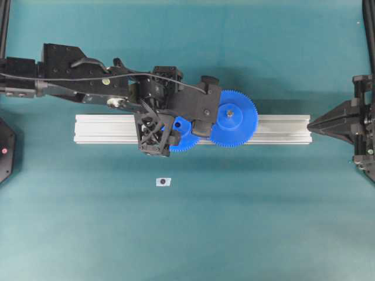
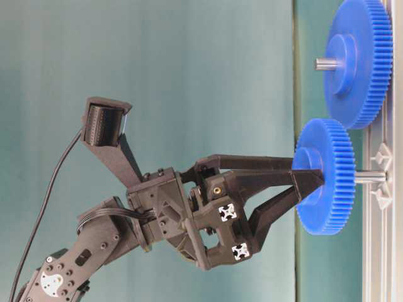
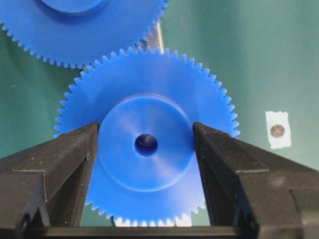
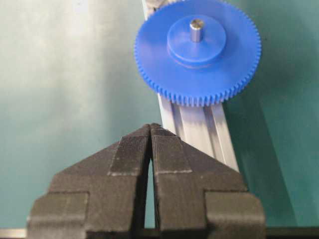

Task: Find the location of the shaft and insert the small gear.
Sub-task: 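Lower the gear onto the shaft, meshing its teeth with the large gear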

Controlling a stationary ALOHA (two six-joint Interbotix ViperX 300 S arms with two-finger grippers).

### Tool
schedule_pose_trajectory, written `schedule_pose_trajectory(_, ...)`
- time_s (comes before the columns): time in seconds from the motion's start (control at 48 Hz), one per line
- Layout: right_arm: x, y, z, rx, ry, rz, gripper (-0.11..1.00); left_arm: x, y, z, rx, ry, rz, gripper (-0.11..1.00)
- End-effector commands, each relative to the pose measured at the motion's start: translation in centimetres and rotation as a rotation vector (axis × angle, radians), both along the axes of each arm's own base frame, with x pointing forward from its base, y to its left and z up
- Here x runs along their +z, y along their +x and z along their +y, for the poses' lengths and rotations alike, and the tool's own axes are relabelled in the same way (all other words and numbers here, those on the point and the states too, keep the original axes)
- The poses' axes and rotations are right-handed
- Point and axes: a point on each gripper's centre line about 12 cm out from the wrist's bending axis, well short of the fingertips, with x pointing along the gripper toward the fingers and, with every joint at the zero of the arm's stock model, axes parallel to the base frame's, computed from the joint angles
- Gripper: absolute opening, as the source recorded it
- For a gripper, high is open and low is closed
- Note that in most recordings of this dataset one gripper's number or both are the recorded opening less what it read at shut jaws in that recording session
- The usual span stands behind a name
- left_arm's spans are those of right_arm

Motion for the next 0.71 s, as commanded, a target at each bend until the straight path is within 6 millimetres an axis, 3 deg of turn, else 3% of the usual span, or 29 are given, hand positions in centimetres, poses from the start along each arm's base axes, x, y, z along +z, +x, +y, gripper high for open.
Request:
schedule_pose_trajectory(0.0,0.4,0.2,-0.1,-0.008,0.007,-0.014,0.06,0.6,0.0,0.3,0.006,0.004,-0.015,0.65)
schedule_pose_trajectory(0.25,0.4,0.2,-0.1,-0.01,0.007,-0.014,0.06,0.9,0.1,0.4,0.006,0.005,-0.024,0.83)
schedule_pose_trajectory(0.417,0.4,0.2,-0.1,-0.01,0.007,-0.016,0.06,1.6,0.3,0.6,0.007,0.01,-0.042,0.84)
schedule_pose_trajectory(0.688,0.6,0.1,-0.1,-0.008,0.006,-0.025,0.06,5.8,0.2,0.5,0.011,0.016,-0.143,0.84)
